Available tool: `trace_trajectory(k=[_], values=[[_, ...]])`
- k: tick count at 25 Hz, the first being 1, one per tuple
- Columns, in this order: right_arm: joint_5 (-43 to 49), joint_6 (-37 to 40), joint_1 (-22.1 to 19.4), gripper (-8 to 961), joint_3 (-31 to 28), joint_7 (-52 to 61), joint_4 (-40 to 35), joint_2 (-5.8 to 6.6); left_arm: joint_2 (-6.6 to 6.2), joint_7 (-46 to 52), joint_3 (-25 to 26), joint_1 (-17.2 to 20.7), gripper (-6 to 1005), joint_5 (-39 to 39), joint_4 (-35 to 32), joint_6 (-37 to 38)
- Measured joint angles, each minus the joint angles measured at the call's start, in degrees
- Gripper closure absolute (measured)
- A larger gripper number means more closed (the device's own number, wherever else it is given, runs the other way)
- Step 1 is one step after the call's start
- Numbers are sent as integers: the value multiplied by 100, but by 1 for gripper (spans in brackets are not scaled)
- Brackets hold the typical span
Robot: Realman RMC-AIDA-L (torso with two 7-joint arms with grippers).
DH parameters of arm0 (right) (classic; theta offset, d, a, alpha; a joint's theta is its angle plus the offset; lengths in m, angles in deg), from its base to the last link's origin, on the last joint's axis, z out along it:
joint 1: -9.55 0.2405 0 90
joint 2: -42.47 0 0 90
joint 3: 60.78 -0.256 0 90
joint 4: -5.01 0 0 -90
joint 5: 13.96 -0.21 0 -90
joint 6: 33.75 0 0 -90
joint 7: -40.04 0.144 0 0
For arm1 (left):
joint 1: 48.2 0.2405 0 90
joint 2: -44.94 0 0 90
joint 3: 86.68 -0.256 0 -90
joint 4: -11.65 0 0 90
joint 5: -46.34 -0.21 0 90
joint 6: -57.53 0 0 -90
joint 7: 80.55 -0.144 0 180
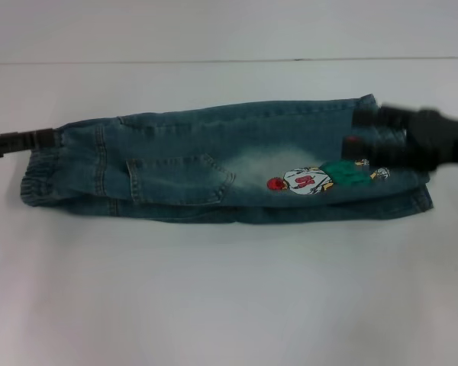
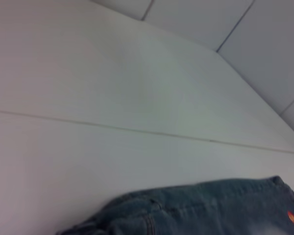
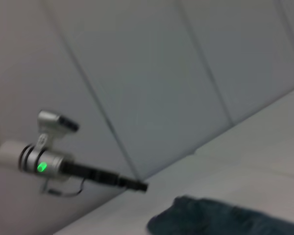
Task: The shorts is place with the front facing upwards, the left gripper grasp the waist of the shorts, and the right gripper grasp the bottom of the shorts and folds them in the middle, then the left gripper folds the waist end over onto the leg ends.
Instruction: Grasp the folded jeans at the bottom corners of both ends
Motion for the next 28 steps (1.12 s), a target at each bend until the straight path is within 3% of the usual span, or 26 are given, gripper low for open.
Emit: trace_trajectory(k=[9,21,28], values=[[691,93,-241,-3,184,-82,-170,-268,-33,-117,-57,-16,80,-759,1,91],[698,-94,-267,5,202,-174,-40,-310,-14,-70,-456,-181,82,-1496,422,-829],[698,-99,-267,31,205,-182,-15,-352,70,-43,-799,-205,263,-1602,505,-1213]])
